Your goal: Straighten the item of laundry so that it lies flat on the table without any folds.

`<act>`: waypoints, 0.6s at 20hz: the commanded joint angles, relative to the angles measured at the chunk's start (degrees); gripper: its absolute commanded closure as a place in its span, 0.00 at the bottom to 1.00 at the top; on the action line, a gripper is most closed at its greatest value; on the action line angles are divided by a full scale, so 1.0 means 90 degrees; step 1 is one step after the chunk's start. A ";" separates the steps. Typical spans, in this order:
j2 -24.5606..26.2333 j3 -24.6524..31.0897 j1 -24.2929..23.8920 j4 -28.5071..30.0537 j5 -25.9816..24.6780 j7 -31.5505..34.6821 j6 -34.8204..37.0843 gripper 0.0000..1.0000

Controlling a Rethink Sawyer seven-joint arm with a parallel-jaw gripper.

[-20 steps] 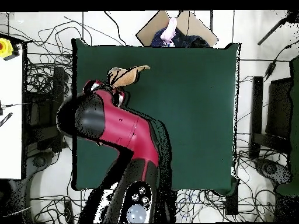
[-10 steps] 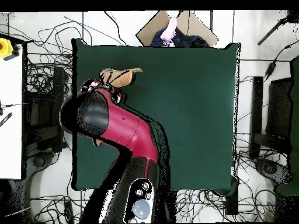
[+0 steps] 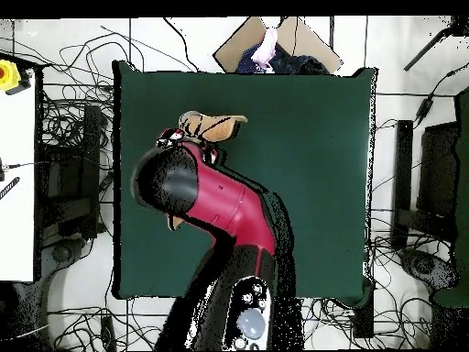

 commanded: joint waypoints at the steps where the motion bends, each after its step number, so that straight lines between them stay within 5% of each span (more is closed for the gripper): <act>1: 0.0250 0.0273 -0.0469 0.0136 -0.0807 0.0282 -0.0217 1.00; 12: 0.0339 -0.0469 -0.0296 -0.0788 -0.2106 0.0214 0.0576 1.00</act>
